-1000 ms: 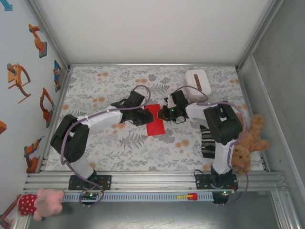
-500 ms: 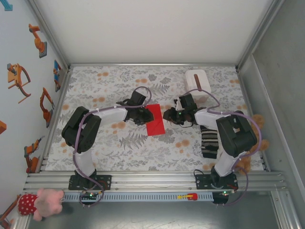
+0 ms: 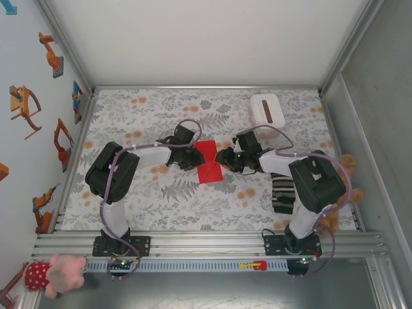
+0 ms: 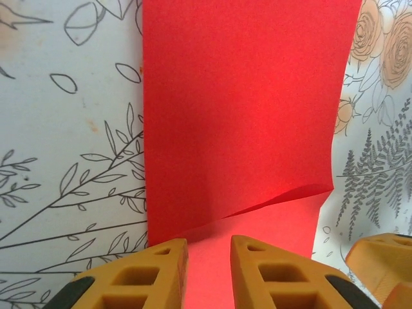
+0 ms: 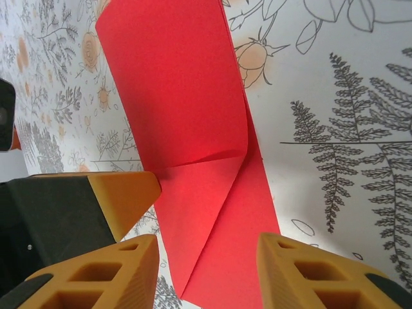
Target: Fold a paper plane with a square sheet of paper (pick it up from the middle)
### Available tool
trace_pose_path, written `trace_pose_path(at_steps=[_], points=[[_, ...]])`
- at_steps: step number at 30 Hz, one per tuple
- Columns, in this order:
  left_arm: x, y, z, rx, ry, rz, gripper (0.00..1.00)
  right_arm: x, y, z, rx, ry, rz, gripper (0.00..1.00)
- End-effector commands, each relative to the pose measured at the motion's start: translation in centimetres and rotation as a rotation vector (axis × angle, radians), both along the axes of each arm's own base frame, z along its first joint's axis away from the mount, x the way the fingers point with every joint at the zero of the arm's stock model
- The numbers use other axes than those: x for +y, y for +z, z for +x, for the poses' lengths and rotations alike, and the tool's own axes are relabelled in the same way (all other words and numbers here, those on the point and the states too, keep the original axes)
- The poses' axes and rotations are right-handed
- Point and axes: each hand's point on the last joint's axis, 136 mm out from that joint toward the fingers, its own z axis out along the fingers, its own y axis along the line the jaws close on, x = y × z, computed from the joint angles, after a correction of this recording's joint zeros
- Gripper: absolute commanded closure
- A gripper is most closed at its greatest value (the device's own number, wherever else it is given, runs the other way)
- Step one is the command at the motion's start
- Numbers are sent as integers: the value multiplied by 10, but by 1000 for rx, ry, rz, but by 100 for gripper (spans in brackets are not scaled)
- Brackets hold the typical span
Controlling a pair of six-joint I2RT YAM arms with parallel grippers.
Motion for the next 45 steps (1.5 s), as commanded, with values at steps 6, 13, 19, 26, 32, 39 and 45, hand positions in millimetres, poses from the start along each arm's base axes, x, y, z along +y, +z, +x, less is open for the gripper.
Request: trace_pose_path(at_steps=[6, 13, 19, 26, 32, 39, 45], points=[[12, -19, -9, 62, 56, 14, 74, 17, -5, 2, 38, -39, 43, 58], [16, -21, -12, 77, 72, 13, 74, 20, -13, 2, 57, -43, 39, 68], [15, -21, -13, 81, 69, 5, 74, 21, -21, 2, 77, -39, 18, 75], [15, -22, -14, 87, 67, 2, 74, 24, -22, 4, 74, -32, 31, 79], [14, -21, -13, 79, 64, -3, 74, 26, -21, 6, 66, -28, 42, 81], [15, -18, -13, 75, 65, -4, 74, 34, -18, 9, 47, -4, 85, 84], [15, -15, -11, 65, 66, -3, 74, 35, -17, 9, 36, -13, 110, 85]])
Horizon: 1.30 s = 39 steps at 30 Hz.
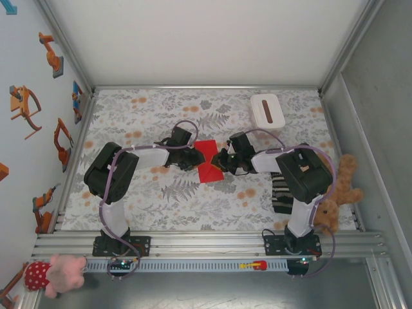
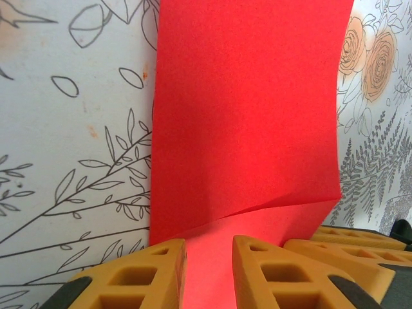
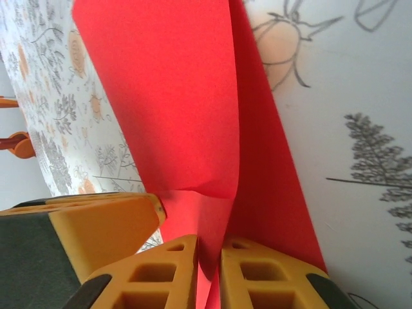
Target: Fold a paper plane with a square sheet of paper (pick it up from the middle)
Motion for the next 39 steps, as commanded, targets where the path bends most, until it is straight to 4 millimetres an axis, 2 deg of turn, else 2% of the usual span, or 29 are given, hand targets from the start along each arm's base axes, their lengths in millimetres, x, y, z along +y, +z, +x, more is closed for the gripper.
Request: trace_pose_path(at_steps=[1, 12, 15, 19, 22, 27, 31, 35, 39], points=[[16, -14, -13, 52, 18, 66, 74, 7, 4, 3, -20, 1, 39, 85], [16, -7, -10, 39, 23, 58, 74, 10, -3, 6, -9, -6, 46, 86], [16, -4, -9, 38, 27, 49, 73, 10, -2, 6, -11, -5, 52, 90], [11, 16, -5, -1, 57, -34, 73, 10, 9, 9, -54, -1, 66, 99], [19, 38, 0, -63, 102, -68, 72, 10, 31, 16, -130, 8, 77, 100], [39, 85, 6, -203, 169, -134, 61, 6, 79, 24, -290, 36, 98, 100], [49, 122, 3, -312, 192, -198, 45, 1, 127, 28, -426, 58, 145, 100], [47, 152, -2, -387, 170, -278, 28, -1, 172, 28, -523, 84, 226, 100], [34, 184, -8, -451, 120, -420, 15, 2, 210, 22, -587, 125, 302, 100]])
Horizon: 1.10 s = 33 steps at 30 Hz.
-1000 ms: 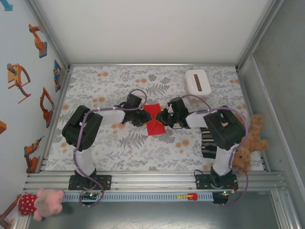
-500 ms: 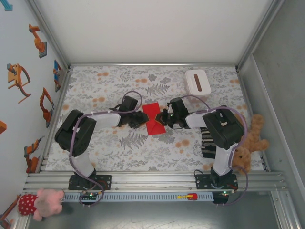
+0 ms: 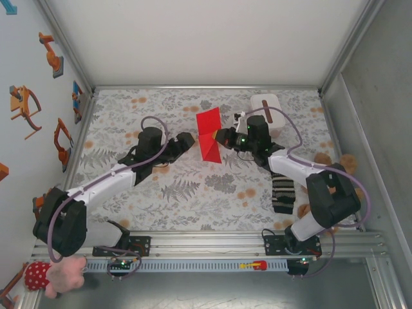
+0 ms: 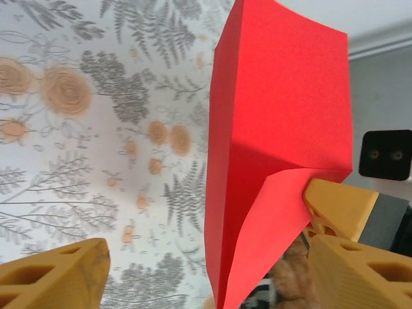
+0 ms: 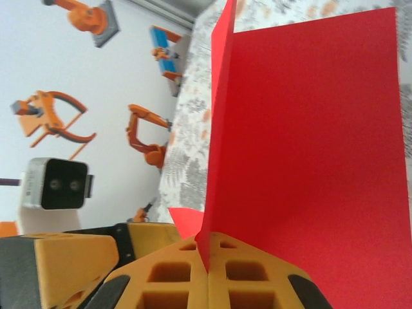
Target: Fold a paper plane with a square sheet of paper (pick it up from the middle)
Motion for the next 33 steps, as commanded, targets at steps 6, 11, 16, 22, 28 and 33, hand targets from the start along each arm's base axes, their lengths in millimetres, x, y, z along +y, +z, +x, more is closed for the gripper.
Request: trace_pose_path(at_steps=[6, 11, 16, 22, 28, 33], points=[[-35, 62, -11, -181, -174, -239, 4, 9, 71, -8, -134, 100, 162, 100], [-46, 61, -14, -182, -218, -232, 2, 11, 86, -12, -139, 126, 225, 100], [-57, 67, -16, -199, -264, -241, 3, 9, 93, -15, -140, 134, 242, 100], [-63, 83, -20, -269, -309, -286, 12, 9, 94, -15, -127, 142, 255, 100], [-62, 89, -20, -307, -307, -307, 26, 7, 96, -16, -123, 143, 261, 100], [-61, 89, -20, -309, -299, -302, 45, 5, 95, -17, -114, 144, 262, 100]])
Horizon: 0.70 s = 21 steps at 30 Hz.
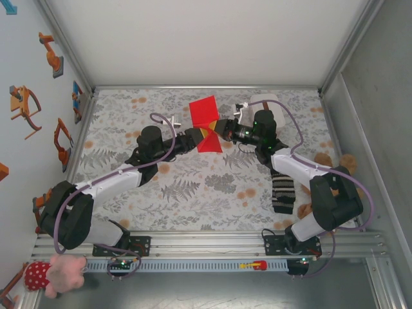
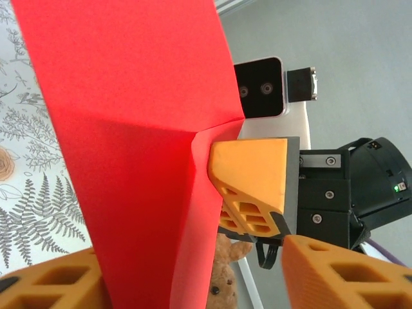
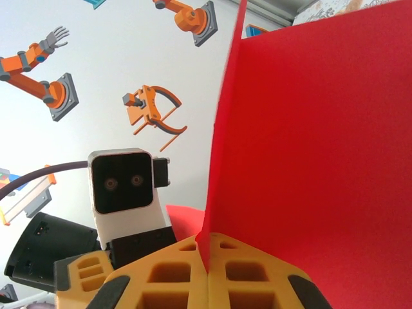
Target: Fold a paper plane with a square sheet of paper (pick it up from the middle)
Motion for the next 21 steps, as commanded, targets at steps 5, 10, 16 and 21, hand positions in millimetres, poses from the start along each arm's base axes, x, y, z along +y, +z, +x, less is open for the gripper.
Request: trace_pose_path(at_steps=[5, 10, 16, 21], points=[[-3, 12, 1, -48, -9, -7, 59, -5, 29, -6, -66, 17, 45, 99], [-4, 6, 4, -19, -8, 21, 73, -10, 23, -2, -43, -7, 30, 86], [-1, 0, 8, -2, 5, 53, 85, -29, 3, 8, -11, -103, -87, 66], [10, -21, 13, 35, 51, 174, 89, -70, -28, 16, 23, -289, -326, 49]])
